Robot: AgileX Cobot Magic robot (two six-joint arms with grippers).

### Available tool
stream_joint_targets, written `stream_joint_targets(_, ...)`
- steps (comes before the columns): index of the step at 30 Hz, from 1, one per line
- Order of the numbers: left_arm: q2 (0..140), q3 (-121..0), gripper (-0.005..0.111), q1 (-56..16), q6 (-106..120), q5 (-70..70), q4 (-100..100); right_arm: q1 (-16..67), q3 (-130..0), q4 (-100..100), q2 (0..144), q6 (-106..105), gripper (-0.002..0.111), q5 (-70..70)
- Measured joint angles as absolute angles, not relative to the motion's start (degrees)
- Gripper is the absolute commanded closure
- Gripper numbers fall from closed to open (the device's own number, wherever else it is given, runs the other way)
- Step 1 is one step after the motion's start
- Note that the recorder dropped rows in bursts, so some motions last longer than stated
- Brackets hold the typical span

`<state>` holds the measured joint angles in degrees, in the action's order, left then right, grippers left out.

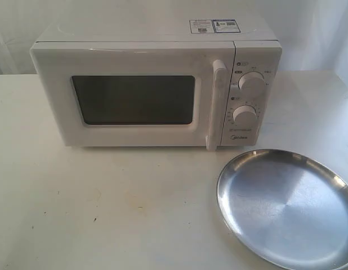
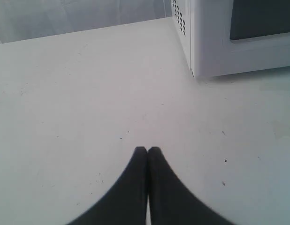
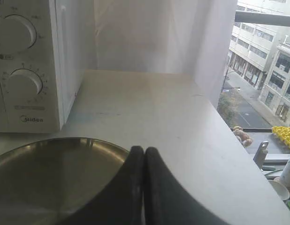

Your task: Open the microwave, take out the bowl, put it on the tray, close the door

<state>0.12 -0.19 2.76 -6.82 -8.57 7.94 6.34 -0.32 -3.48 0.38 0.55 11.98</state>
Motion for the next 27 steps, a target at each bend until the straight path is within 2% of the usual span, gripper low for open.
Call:
stream_joint_targets(11,0.12,-0.19,0.107,2.76,-6.82,-8.57,7.94,6.34,-0.32,-4.32,0.38,1.53,0.108,2.76)
stream_joint_targets(19,0.12,-0.19,0.107,2.76,-6.82,-8.57,7.94,6.34,-0.32,-4.32,0.38,24.1,0.108,-5.49)
stream_joint_targets(27,0.12,-0.19,0.107,2.76,-6.82,-8.57,7.94,6.34,-0.32,-4.32,0.38,34.05,0.108,-8.35)
